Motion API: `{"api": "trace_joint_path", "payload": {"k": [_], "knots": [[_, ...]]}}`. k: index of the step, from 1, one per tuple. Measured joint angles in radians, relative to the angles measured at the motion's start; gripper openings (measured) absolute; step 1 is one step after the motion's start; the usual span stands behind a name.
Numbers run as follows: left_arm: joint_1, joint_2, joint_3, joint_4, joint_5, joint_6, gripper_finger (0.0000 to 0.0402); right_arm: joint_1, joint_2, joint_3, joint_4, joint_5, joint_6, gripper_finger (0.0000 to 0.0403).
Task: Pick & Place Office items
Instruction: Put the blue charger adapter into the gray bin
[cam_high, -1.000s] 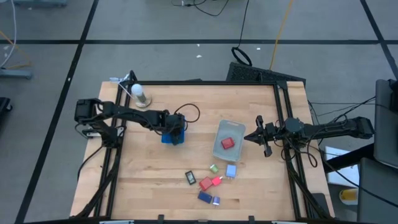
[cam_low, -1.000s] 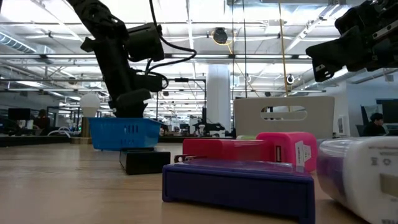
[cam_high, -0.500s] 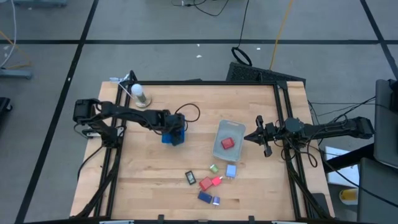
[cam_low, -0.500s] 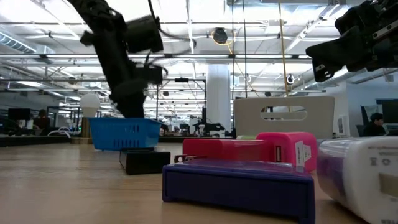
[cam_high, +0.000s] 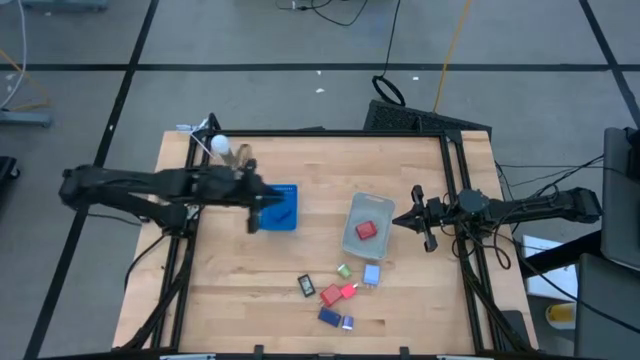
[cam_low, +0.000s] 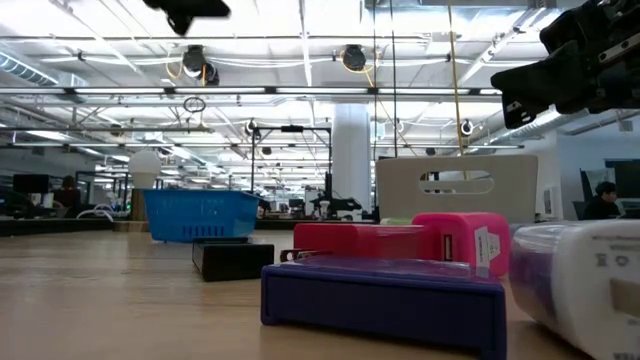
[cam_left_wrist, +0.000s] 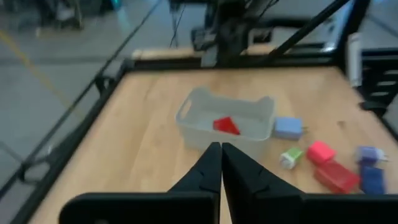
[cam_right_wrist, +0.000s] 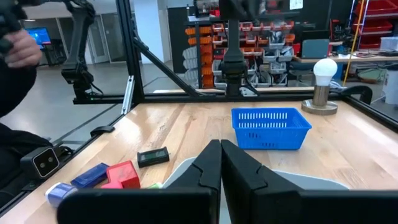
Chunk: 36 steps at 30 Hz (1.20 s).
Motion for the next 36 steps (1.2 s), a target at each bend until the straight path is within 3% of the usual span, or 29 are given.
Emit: {"api": "trace_joint_path", "payload": {"k": [3,8,12,28,36], "knots": [[-0.041,-0.098,-0.001,-0.027,-0.015,0.035,0.0016,0.0,0.0,0.0,0.0,0.001,-0.001,0.0],[-0.084,-0.174,-0.012,-0.056,-0.169,-0.016,0.0011,0.0,0.0,0.0,0.0,0.001,-0.002,0.0],[-0.098,-0.222,-0.08,-0.003,-0.227,0.004,0.0007,0.0,0.0,0.0,0.0,0.001,-0.002,0.0],[-0.069,-0.503,-0.48,0.36,-0.164,0.015,0.0006,0.0,0.002,0.0,0.002,0.001,0.001,0.0],[-0.069,-0.573,-0.561,0.327,-0.154,-0.008,0.0007,0.0,0.002,0.0,0.003,0.002,0.001,0.0]]}}
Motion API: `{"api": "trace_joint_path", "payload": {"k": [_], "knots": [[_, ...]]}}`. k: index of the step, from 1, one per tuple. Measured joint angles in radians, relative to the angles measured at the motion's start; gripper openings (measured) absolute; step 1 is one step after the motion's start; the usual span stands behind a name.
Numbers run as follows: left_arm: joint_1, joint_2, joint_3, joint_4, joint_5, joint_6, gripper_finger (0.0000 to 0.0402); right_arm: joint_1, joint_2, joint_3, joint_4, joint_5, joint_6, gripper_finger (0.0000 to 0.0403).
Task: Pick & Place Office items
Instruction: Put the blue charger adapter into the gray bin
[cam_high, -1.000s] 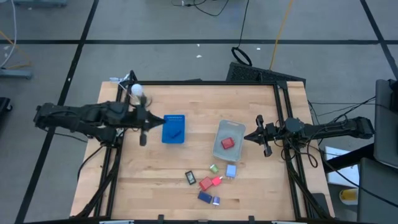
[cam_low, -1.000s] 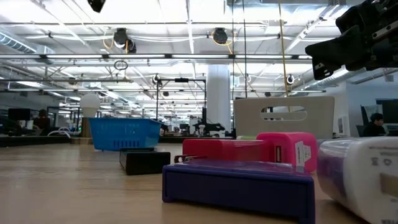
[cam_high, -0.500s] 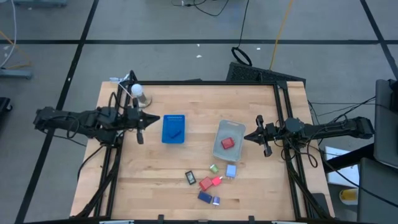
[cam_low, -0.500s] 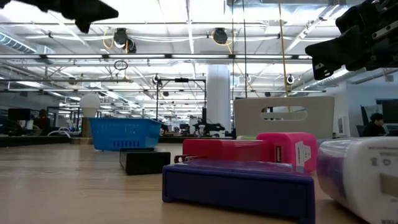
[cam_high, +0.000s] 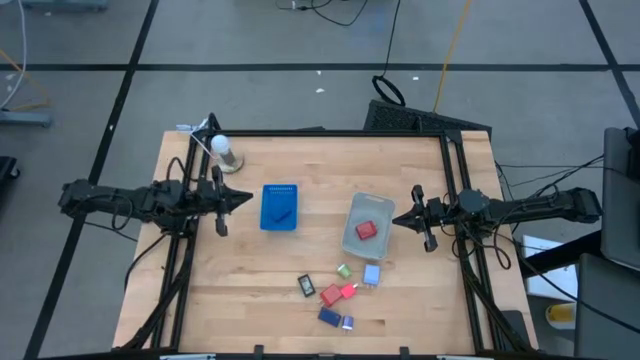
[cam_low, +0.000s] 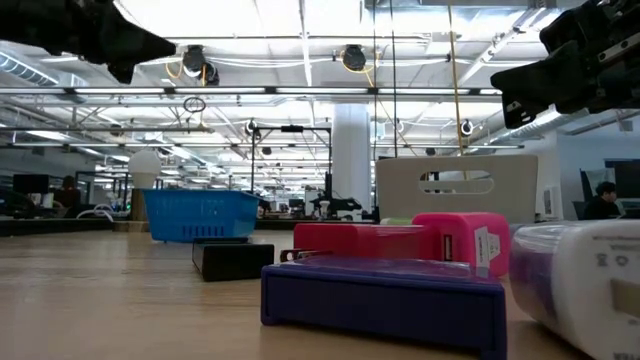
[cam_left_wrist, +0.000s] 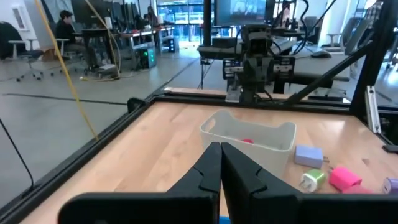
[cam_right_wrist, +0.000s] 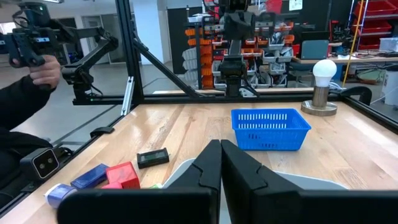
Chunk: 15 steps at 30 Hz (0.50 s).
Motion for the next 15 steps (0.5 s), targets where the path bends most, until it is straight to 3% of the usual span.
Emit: {"api": "trace_joint_path", "payload": {"k": [11,15], "knots": [[0.0,-0.004,-0.083,-0.001,-0.041,-0.008,0.0013,0.0,0.0,0.0,-0.01,0.0,0.016,0.0],[0.0,-0.003,-0.148,0.075,-0.027,-0.012,0.0015,0.0,0.0,0.0,-0.023,0.0,0.026,0.0]]}}
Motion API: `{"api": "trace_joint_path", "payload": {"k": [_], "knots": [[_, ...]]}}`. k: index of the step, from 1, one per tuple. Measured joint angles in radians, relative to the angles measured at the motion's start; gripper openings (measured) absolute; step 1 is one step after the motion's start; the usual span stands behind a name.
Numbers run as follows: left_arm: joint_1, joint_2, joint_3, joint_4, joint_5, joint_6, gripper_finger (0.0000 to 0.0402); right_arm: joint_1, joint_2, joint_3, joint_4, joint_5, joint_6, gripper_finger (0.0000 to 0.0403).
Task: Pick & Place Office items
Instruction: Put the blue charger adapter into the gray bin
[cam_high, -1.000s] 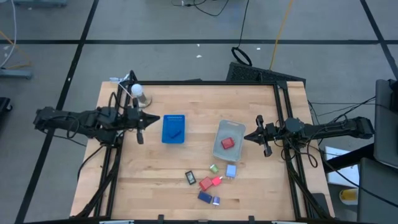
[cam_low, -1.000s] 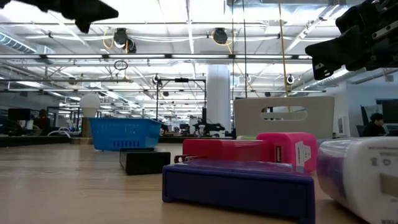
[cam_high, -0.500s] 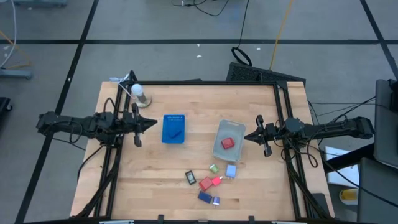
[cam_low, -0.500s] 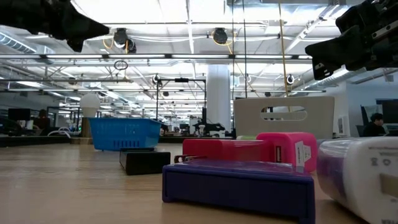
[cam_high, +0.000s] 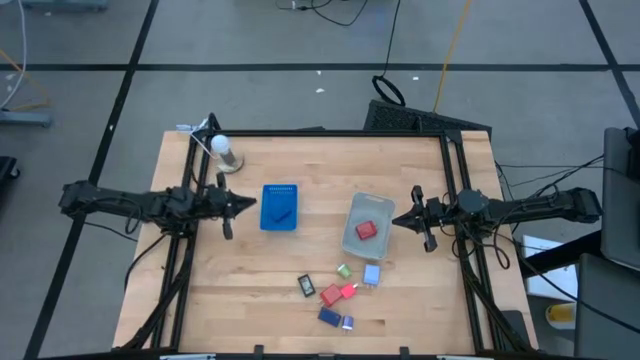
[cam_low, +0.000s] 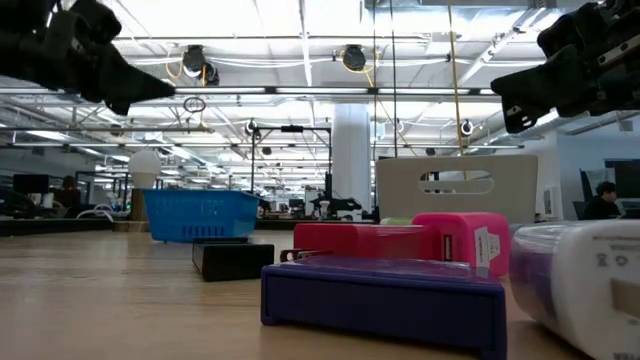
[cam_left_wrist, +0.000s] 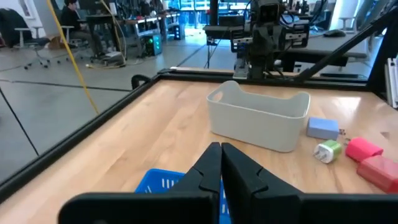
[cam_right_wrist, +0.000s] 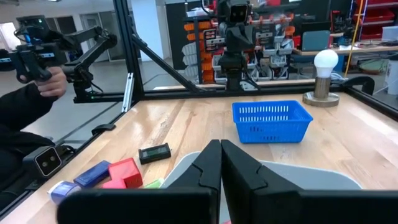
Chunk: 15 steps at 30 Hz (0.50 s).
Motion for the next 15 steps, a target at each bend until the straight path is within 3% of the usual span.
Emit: {"api": "trace_joint_path", "payload": {"k": [6,15], "knots": [[0.0,0.001,-0.088,0.119,-0.007,0.006,0.0003,0.0,0.016,0.013,0.002,0.002,0.042,0.0],[0.0,0.001,-0.116,0.164,-0.007,-0.009,0.0023,0.0,0.112,0.118,-0.039,-0.005,0.004,0.0]]}}
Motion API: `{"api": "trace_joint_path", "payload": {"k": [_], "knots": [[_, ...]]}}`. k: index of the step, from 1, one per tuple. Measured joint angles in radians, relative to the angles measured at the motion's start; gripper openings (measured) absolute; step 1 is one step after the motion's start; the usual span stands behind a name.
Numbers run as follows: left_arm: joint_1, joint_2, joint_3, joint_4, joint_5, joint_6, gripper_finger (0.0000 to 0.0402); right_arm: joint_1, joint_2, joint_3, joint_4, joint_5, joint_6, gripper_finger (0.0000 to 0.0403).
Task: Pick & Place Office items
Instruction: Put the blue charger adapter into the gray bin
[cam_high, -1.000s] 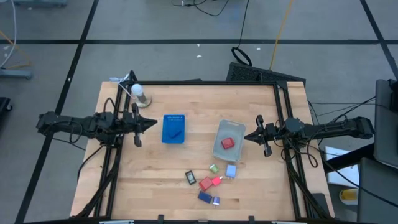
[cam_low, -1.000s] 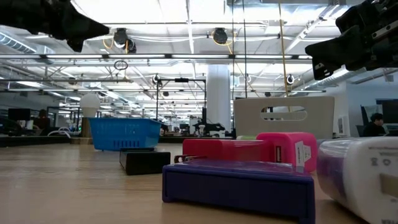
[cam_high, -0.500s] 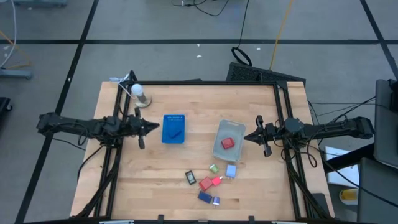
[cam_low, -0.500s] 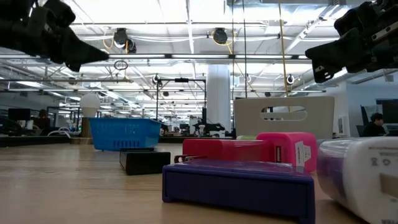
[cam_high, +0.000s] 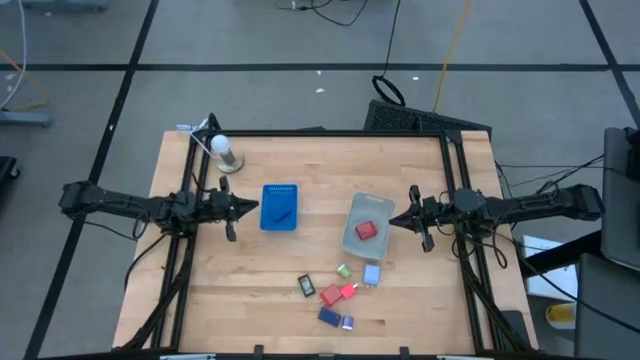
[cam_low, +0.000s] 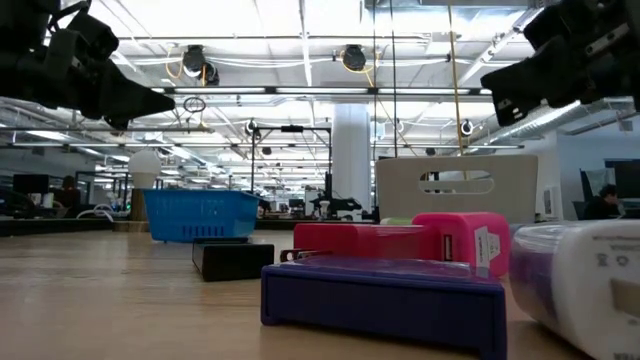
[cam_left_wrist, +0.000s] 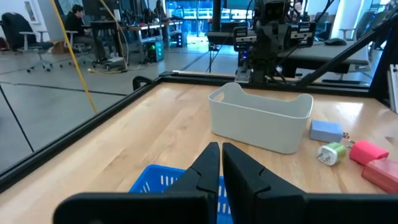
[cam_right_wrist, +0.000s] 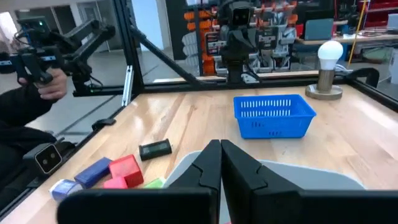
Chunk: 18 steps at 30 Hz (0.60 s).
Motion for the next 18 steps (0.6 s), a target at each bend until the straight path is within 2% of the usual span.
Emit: {"api": "trace_joint_path", "payload": {"k": [5,8,14,18], "knots": [[0.0,0.0,0.0,0.0,0.0,0.004,0.0024,0.004,0.078,0.109,-0.095,-0.071,-0.052,0.0005],[0.0,0.0,0.0,-0.004,0.0,0.007,0.0024,0.02,0.12,0.178,-0.151,-0.076,-0.105,0.0027],[0.0,0.0,0.0,-0.01,-0.028,0.002,0.0024,0.075,0.23,0.347,-0.29,-0.012,-0.091,0.0103],[0.0,0.0,0.0,-0.014,-0.045,-0.002,0.0024,0.153,0.338,0.43,-0.341,0.046,-0.184,0.0165]]}}
